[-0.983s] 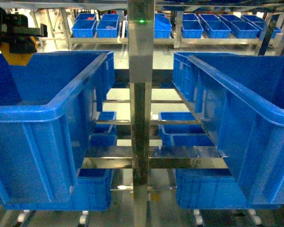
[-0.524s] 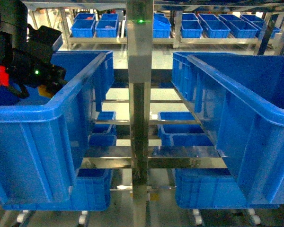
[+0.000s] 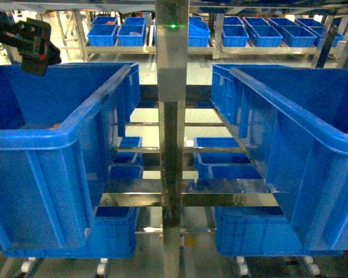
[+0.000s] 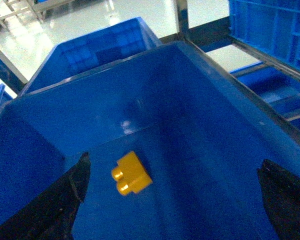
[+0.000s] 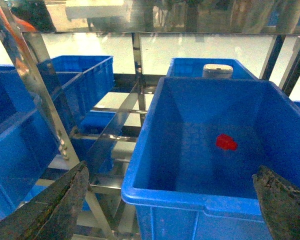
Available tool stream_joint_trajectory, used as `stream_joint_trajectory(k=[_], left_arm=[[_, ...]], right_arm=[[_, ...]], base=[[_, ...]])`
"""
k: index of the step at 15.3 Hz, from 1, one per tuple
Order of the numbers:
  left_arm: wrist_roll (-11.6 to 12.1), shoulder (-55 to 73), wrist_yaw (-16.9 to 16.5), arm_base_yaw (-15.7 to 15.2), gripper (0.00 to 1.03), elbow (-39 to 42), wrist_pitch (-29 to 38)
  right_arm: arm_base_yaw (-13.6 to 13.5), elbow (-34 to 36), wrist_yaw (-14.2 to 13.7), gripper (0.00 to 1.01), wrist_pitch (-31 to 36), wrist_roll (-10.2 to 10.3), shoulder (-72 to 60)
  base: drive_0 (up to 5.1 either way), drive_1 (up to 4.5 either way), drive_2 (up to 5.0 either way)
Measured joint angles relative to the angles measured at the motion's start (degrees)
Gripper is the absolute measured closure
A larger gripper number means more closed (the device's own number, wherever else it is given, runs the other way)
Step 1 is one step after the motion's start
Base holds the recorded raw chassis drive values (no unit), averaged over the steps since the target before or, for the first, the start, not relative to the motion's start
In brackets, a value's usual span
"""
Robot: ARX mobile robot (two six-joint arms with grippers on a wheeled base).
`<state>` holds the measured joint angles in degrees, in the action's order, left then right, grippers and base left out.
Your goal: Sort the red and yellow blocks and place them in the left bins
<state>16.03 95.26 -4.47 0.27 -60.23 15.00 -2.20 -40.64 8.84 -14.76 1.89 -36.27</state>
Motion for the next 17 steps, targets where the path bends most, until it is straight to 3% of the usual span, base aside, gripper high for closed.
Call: stream_joint_trajectory(k=[3, 4, 6, 7, 8, 9, 10, 11, 13, 17], left_arm=[[-2.8, -14.3, -4.7, 1.1, 0.05, 9.8, -8.9], [-5.1, -19.3, -5.2, 1.5, 0.05, 11.8, -10.1], [-10.2, -28.7, -2.6, 2.8, 0.05, 14.3, -3.6], [-13.4, -34.5, 0.3, 4.0, 0.05, 16.1, -0.9], [-18.1, -41.2, 2.9, 6.0, 0.05, 20.7, 1.7], [-18.1, -41.5, 6.5, 8.2, 0.05, 22.3, 5.3], [-16.9, -41.5, 10.0, 10.3, 0.08, 22.2, 4.6], [-16.9, -46.5, 13.0, 7.7, 0.36, 29.6, 3.7], [-16.9, -54.5, 9.8, 4.8, 0.89, 42.9, 8.1], [-16.9, -56.1, 8.7, 3.8, 1.00, 44.7, 8.6]], right_arm=[[0.0, 0.0, 0.0, 0.03, 0.0, 0.0, 0.0], [0.0, 0.0, 0.0, 0.03, 0.0, 0.0, 0.0], [0.0, 0.0, 0.0, 0.03, 0.0, 0.0, 0.0], [0.0, 0.0, 0.0, 0.03, 0.0, 0.0, 0.0], [0.0, 0.0, 0.0, 0.03, 0.0, 0.0, 0.0], [0.0, 0.0, 0.0, 0.03, 0.0, 0.0, 0.0], [1.2, 3.1, -3.7, 0.11, 8.7, -0.6, 1.4], [2.6, 13.9, -9.0, 0.38, 17.6, -1.2, 8.2], [2.2, 25.5, -8.9, 0.93, 21.8, -1.5, 14.2], [2.2, 26.8, -8.8, 0.99, 22.4, -1.6, 15.6]], base=[[0.0, 0.00, 0.0], [0.0, 0.00, 0.0], [0.0, 0.00, 0.0], [0.0, 0.00, 0.0], [0.0, 0.00, 0.0], [0.0, 0.00, 0.0], [0.0, 0.00, 0.0], [0.0, 0.00, 0.0], [0.0, 0.00, 0.0], [0.0, 0.00, 0.0]])
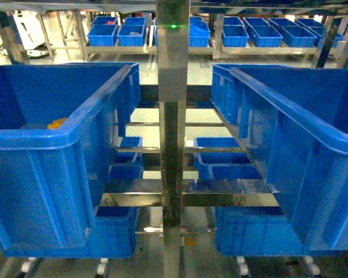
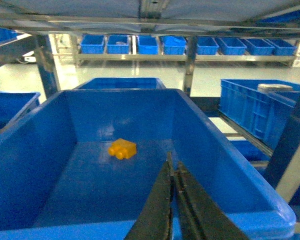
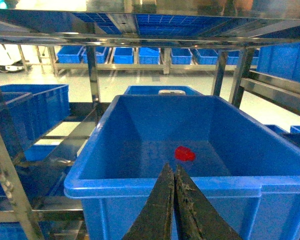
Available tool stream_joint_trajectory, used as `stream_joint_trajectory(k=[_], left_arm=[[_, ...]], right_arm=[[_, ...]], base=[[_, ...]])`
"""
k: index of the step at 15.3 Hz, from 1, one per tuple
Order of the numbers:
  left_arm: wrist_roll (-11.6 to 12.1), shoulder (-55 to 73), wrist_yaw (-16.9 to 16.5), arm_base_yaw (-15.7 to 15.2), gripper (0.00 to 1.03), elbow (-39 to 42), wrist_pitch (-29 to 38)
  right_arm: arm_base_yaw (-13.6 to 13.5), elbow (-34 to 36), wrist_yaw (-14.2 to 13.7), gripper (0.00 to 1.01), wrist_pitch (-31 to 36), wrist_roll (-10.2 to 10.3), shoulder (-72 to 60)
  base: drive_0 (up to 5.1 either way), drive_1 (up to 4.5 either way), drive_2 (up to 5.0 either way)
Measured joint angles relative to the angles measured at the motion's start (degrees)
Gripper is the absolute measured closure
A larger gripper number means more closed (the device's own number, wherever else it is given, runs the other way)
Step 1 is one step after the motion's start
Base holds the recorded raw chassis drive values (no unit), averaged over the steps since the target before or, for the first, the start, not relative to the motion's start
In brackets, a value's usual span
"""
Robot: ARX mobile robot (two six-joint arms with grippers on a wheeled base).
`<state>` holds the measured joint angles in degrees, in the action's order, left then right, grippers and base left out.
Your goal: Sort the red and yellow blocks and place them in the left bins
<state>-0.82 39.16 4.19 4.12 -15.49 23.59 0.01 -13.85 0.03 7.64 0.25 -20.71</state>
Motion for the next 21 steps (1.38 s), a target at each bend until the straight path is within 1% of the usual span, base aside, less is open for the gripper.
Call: stream_joint_trajectory(k=[1, 2, 4, 5, 11, 17, 21], left_arm=[[-0.1, -0.5, -1.7, -1.0, 1.02, 0.6, 0.0], [0.2, -1.5, -3.1, -2.6, 1.01, 1.6, 0.1], [0.2, -2.5, -3.8, -4.0, 1.01, 2.7, 0.1], [0.2, -2.9, -3.4, -4.3, 1.01, 3.2, 0.1], [0.2, -5.9, -4.2, -4.0, 1.01, 5.9, 0.0], [0.2, -9.2, -4.2, -4.1, 1.01, 8.3, -1.0], [0.2, -15.5, -4.2, -4.1, 1.01, 11.5, -4.2]], right_arm=[[0.0, 0.5, 0.0, 0.99, 0.2, -0.1, 0.4], [0.0, 1.3, 0.0, 0.99, 0.2, -0.1, 0.8], [0.0, 2.4, 0.0, 0.99, 0.2, -0.1, 1.4], [0.0, 2.9, 0.0, 0.99, 0.2, -0.1, 1.7], [0.0, 5.4, 0.0, 0.99, 0.4, -0.1, 3.8], [0.0, 7.1, 0.0, 0.99, 0.5, -0.1, 6.1], [0.0, 10.0, 0.0, 0.99, -0.6, -0.1, 9.7]], base=[[0.0, 0.00, 0.0], [0.0, 0.00, 0.0], [0.0, 0.00, 0.0], [0.0, 0.00, 0.0], [0.0, 0.00, 0.0], [0.0, 0.00, 0.0], [0.0, 0.00, 0.0]])
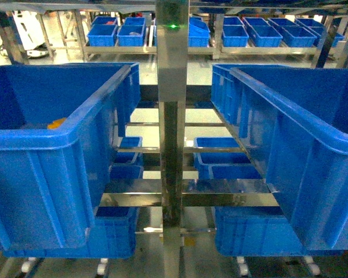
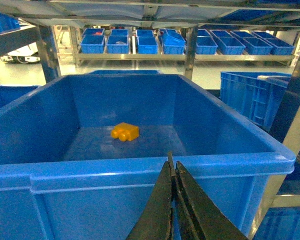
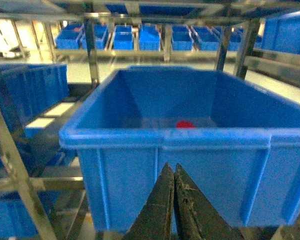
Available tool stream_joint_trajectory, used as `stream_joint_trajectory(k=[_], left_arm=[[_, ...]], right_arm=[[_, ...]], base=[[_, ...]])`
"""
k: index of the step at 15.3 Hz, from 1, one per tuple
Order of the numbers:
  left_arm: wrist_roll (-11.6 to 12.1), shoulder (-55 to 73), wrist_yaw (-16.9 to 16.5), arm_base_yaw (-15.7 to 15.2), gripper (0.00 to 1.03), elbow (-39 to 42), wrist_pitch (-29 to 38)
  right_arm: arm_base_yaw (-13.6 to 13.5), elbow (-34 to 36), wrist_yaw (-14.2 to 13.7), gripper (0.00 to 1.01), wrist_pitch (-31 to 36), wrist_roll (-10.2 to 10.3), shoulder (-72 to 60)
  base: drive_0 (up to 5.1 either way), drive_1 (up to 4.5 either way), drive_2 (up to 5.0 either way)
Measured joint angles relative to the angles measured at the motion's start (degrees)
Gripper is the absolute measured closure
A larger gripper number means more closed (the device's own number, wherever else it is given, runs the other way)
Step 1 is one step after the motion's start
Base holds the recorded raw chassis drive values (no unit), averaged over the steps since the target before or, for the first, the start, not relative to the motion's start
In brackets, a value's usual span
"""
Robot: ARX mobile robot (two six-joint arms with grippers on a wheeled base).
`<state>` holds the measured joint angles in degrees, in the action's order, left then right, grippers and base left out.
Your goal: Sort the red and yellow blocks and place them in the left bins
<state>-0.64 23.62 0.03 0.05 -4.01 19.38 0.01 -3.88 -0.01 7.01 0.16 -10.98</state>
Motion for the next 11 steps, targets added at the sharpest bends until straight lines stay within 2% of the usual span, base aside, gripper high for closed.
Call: stream_joint_trajectory(k=[1, 2, 5, 11], left_arm=[[0.0, -1.5, 0.0, 0.0, 1.01, 0.6, -0.9], [0.0, -2.9, 0.1, 0.0, 1.01, 1.1, -1.9], [0.0, -6.5, 0.0, 0.0, 1.01, 2.5, -2.7], [0.0, -12.8, 0.1, 0.0, 1.01, 3.2, -8.5]], right_arm=[[0.0, 0.2, 0.1, 0.99, -6.5, 0.0, 4.5], [0.0, 1.1, 0.1, 0.99, -7.7, 0.0, 8.6], [0.0, 1.8, 0.0, 0.99, -7.0, 0.0, 9.1], [0.0, 3.1, 0.1, 0.99, -7.2, 0.0, 10.7]], base=[[0.0, 0.00, 0.0], [0.0, 0.00, 0.0], [0.0, 0.00, 0.0], [0.0, 0.00, 0.0]])
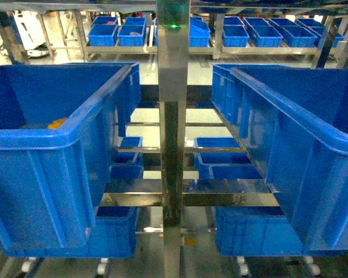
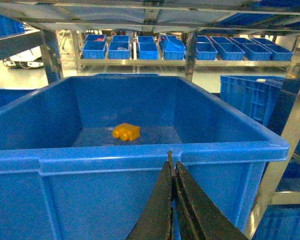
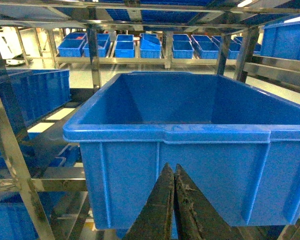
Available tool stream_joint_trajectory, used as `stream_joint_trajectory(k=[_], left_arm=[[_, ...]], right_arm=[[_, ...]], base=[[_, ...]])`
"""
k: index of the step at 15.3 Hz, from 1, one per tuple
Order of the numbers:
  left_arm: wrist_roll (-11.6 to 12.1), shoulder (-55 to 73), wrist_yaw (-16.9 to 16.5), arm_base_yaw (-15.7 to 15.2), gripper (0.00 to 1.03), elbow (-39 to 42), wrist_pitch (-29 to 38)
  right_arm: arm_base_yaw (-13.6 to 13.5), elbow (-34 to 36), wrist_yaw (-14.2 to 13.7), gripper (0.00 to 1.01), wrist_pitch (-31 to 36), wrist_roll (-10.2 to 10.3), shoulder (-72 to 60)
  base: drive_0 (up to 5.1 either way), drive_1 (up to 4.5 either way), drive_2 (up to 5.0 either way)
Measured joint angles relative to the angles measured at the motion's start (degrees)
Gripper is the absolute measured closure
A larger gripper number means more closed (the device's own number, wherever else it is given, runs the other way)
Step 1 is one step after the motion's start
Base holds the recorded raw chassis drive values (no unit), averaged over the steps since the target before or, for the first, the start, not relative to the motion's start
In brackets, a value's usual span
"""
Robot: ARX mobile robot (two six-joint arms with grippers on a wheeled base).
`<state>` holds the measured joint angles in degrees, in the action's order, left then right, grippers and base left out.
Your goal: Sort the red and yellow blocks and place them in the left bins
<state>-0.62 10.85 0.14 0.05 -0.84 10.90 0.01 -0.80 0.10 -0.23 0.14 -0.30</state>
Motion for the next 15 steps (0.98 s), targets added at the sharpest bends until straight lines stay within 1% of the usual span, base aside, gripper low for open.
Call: stream_joint_trajectory(k=[3, 4, 5, 11, 12, 15], left_arm=[[0.0, -1.1, 0.0, 0.0, 1.01, 0.0, -1.1], [0.0, -6.6, -0.3, 0.0, 1.01, 0.0, -9.7], [0.0, -10.4, 0.0, 0.0, 1.01, 0.0, -10.7], [0.0, -10.3, -0.1, 0.0, 1.01, 0.0, -11.1], [0.0, -10.3, -0.1, 0.0, 0.97, 0.0, -11.1], [0.0, -10.3, -0.1, 0.0, 0.61, 0.0, -11.1]], right_arm=[[0.0, 0.0, 0.0, 0.99, 0.0, 0.0, 0.0], [0.0, 0.0, 0.0, 0.99, 0.0, 0.0, 0.0], [0.0, 0.0, 0.0, 0.99, 0.0, 0.0, 0.0], [0.0, 0.0, 0.0, 0.99, 0.0, 0.0, 0.0], [0.0, 0.0, 0.0, 0.97, 0.0, 0.0, 0.0], [0.0, 0.0, 0.0, 0.61, 0.0, 0.0, 0.0]], base=[[0.0, 0.00, 0.0], [0.0, 0.00, 0.0], [0.0, 0.00, 0.0], [0.0, 0.00, 0.0], [0.0, 0.00, 0.0], [0.0, 0.00, 0.0]])
